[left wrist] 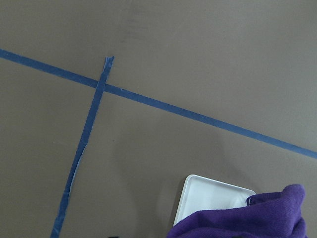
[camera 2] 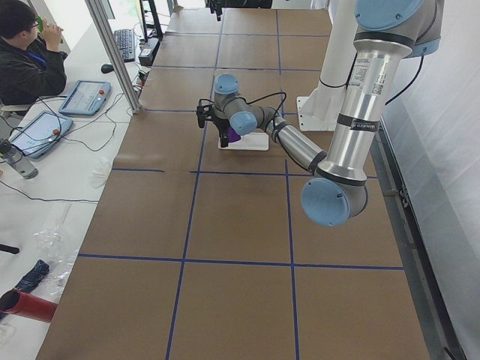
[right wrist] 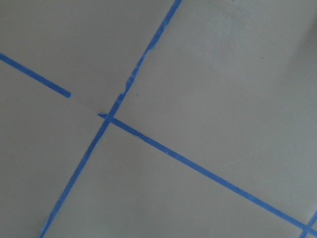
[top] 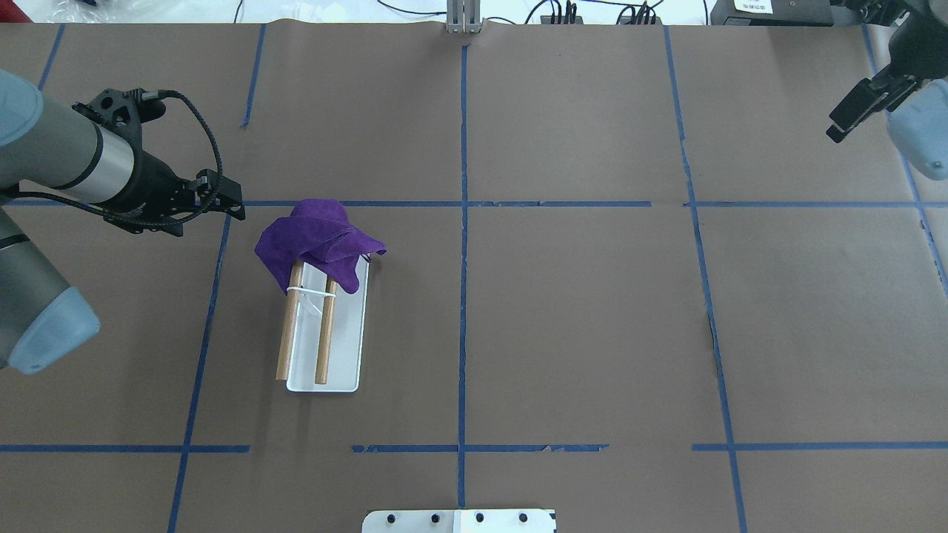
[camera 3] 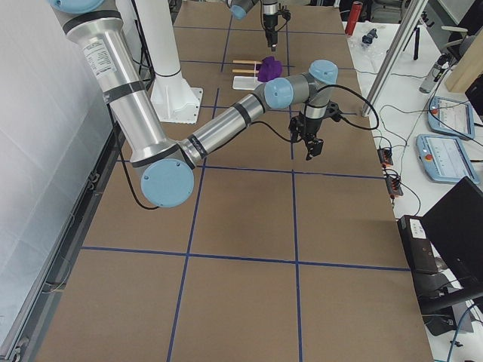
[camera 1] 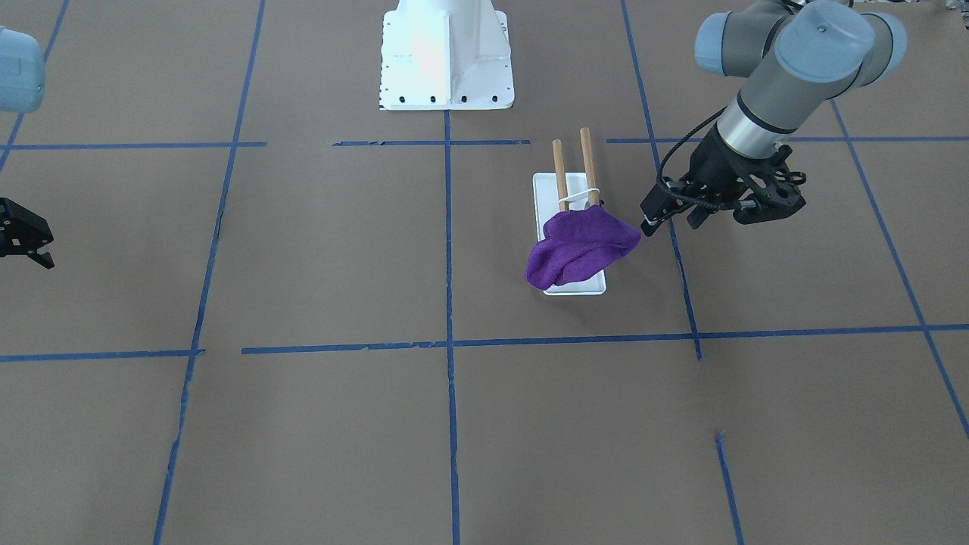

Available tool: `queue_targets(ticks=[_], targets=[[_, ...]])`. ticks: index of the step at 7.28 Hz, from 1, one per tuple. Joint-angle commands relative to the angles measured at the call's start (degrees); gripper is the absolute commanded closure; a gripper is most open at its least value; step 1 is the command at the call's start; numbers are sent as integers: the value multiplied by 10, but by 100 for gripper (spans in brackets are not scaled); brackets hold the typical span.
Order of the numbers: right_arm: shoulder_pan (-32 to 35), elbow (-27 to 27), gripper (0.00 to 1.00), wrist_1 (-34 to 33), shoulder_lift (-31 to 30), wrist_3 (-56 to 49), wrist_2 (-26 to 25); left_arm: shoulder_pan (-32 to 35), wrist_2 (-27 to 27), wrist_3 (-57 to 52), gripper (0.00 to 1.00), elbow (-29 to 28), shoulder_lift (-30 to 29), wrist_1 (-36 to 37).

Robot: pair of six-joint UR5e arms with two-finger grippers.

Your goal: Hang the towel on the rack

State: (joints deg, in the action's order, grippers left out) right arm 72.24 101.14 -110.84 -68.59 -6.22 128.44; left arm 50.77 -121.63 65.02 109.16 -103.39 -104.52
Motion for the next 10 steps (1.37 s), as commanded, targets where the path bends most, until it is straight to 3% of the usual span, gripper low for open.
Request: queue_targets(ticks=[1, 3, 5, 6, 8, 10], targets=[[53, -6, 0, 16, -73, -19, 2, 86, -1, -251, 0, 9, 9, 112], [108, -8, 0, 21, -143, -103, 1, 170, -1, -510, 0, -3, 29, 183], [146, -8, 0, 31, -209, -107, 2, 277, -4, -680, 0, -53, 69, 184], [161, -8, 0, 68, -248, -105, 6, 327, -9, -753, 0, -69, 83, 185], [178, -6, 0, 99, -296, -88, 45, 397, -39, -782, 0, -76, 139, 184], [180, 5, 1, 112, -300, -63, 45, 422, -74, -783, 0, -76, 177, 176]])
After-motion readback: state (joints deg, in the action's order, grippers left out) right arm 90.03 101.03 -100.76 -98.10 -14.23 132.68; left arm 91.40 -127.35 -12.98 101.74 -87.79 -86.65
